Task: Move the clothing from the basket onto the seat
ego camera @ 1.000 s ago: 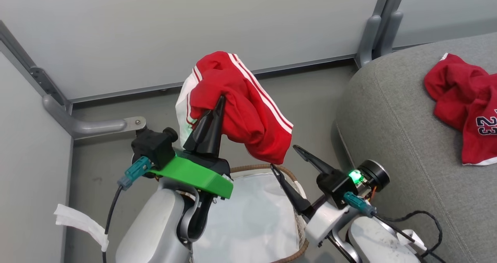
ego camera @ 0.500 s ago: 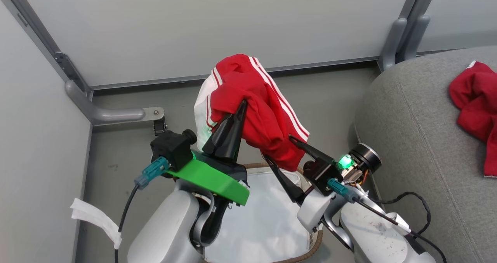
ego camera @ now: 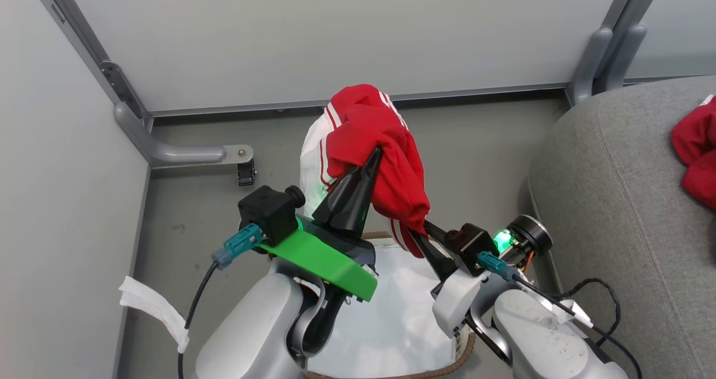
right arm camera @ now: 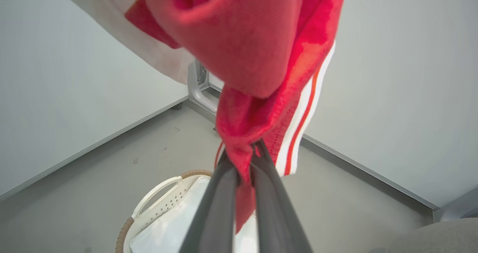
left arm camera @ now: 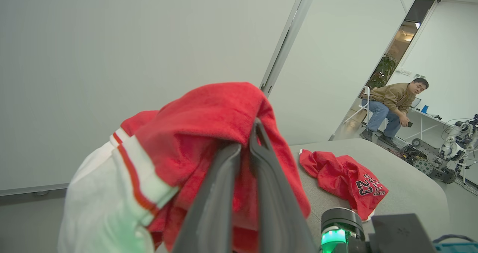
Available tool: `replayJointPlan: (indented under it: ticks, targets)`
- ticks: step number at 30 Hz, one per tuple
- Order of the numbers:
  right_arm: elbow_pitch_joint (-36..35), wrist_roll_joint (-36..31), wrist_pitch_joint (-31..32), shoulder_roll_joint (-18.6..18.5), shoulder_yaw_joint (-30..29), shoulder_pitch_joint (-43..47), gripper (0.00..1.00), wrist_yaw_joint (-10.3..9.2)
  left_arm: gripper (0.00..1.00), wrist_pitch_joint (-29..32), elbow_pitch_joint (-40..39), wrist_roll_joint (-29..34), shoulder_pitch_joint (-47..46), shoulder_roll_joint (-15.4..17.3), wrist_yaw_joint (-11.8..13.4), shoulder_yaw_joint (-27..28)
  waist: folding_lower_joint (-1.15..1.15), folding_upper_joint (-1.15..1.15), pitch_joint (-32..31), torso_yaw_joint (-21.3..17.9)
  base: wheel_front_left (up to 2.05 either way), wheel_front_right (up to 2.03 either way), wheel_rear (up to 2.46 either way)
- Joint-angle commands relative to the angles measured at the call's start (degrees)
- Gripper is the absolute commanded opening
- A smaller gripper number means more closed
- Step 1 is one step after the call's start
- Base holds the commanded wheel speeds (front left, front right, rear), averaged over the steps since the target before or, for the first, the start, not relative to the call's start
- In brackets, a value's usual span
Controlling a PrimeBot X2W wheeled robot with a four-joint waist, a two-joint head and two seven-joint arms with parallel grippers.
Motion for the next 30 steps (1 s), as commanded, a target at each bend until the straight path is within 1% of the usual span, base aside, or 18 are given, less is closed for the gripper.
replayJointPlan:
  ticks: [1,8,25,28,29,30]
  targets:
    - [0.24,0.78,0.0,-0.23,0.17,-0.23,0.0,-0.08,0.0,-0.2,-0.14,-0.27,-0.83,0.09,-0.24,0.15,0.0,0.0,0.14,0.08,0.0,0.0,0.0]
    - [2.65,2.85,0.0,-0.21,0.22,1.31,0.0,-0.08,0.0,-0.2,-0.43,-0.15,-0.86,0.08,-0.24,0.66,0.0,0.0,0.18,-0.22,0.0,0.0,0.0]
    - [1.19,4.59,0.0,-0.23,-0.36,2.15,0.0,-0.08,0.0,-0.2,-0.36,0.67,-0.14,0.08,-0.24,1.45,0.0,0.0,0.3,-2.14,0.0,0.0,0.0]
    - [0.77,4.62,0.0,-0.23,-0.86,2.23,0.0,-0.08,0.0,-0.21,-0.26,0.96,0.01,0.09,-0.19,2.25,0.0,0.0,0.55,-2.85,0.0,0.0,0.0]
    - [0.42,4.74,0.0,-0.23,-1.1,2.24,0.0,-0.07,0.23,-0.2,-0.3,0.9,0.14,0.11,-0.13,2.69,0.0,0.0,0.69,-3.23,0.0,0.0,0.0]
    - [-0.04,5.03,0.0,-0.22,-1.32,2.26,0.0,-0.07,0.91,-0.2,-0.4,0.46,0.38,0.08,-0.01,3.02,0.0,0.0,0.8,-3.65,0.0,0.0,0.0]
